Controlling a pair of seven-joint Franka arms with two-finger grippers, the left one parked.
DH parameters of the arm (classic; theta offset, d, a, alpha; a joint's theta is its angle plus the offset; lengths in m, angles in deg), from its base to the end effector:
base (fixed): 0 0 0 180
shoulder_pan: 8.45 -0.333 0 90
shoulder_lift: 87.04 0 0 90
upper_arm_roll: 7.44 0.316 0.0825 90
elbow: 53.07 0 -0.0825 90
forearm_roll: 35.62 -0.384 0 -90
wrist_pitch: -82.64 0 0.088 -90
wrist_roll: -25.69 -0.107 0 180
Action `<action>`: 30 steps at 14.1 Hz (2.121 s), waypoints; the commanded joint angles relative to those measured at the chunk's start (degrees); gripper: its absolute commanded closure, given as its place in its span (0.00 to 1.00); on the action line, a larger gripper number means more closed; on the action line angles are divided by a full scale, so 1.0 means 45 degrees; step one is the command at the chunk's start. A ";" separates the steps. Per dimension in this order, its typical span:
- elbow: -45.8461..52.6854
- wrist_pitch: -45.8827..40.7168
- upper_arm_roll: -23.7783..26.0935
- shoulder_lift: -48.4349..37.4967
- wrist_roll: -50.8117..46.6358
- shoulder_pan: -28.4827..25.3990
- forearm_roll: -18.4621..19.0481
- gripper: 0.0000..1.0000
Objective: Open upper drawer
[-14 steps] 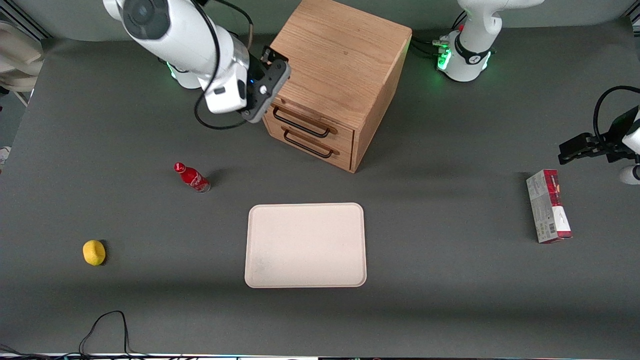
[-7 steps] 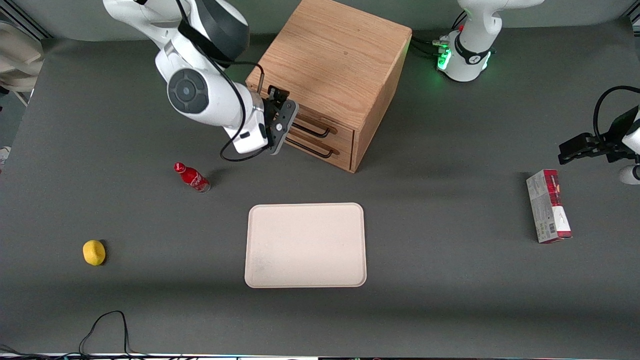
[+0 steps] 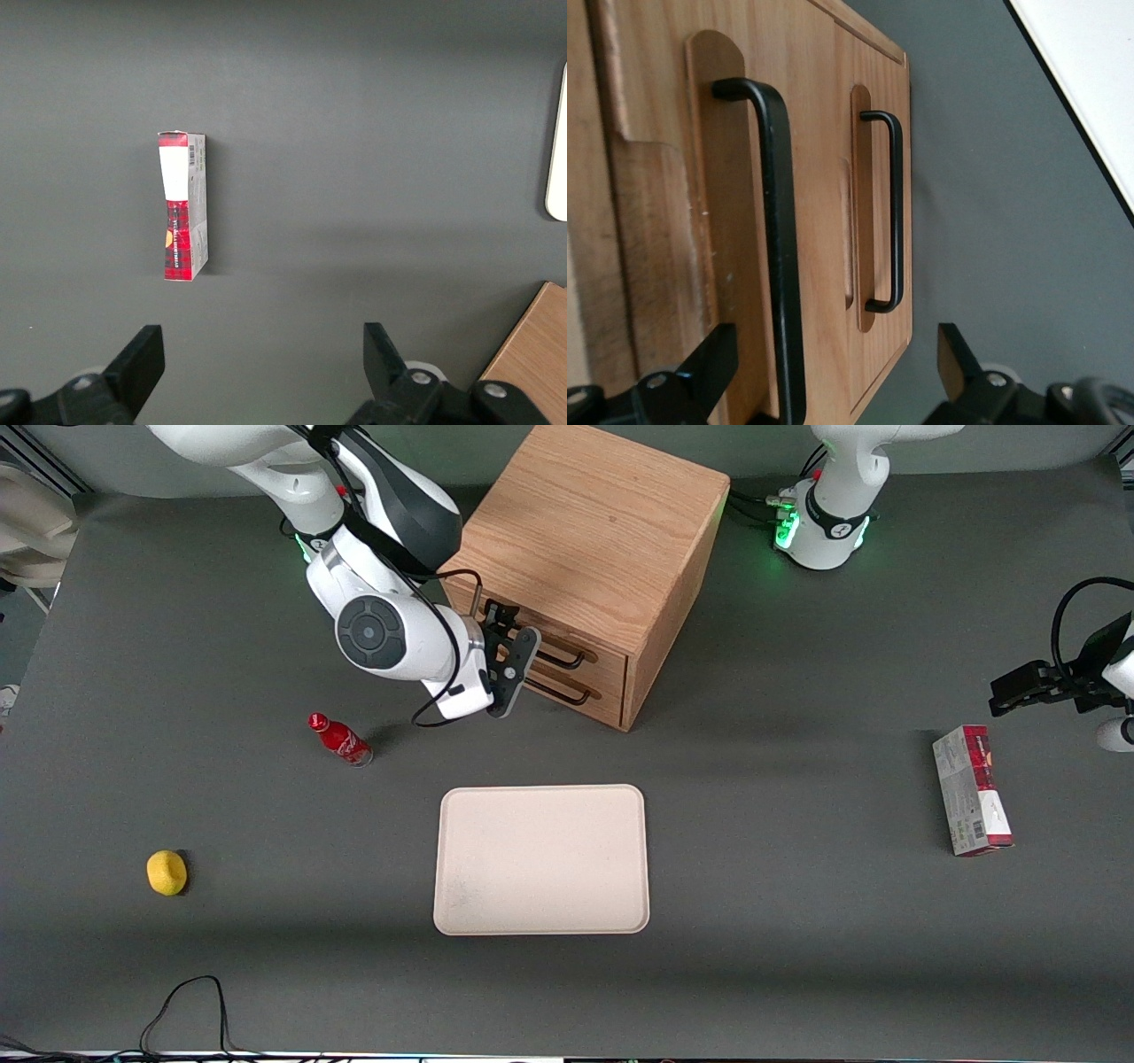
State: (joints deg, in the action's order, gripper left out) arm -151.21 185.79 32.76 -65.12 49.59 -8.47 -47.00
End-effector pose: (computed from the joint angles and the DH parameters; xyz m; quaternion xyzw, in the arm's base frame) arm 0.4868 0.3818 0.4023 -0.8423 -0.4833 0.1334 0.1981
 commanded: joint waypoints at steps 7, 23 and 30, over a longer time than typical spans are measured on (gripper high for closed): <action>0.0168 0.1139 0.0188 0.1027 0.0022 -0.0250 0.1121 0.00; 0.3467 0.1140 -0.0142 0.3079 0.0139 0.0043 0.4658 0.00; 0.4229 0.0984 -0.1061 0.3119 0.0139 0.0258 0.4854 0.00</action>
State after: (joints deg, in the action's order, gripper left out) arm -135.06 191.43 28.46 -52.11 49.59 -7.23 -26.44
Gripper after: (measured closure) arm 0.000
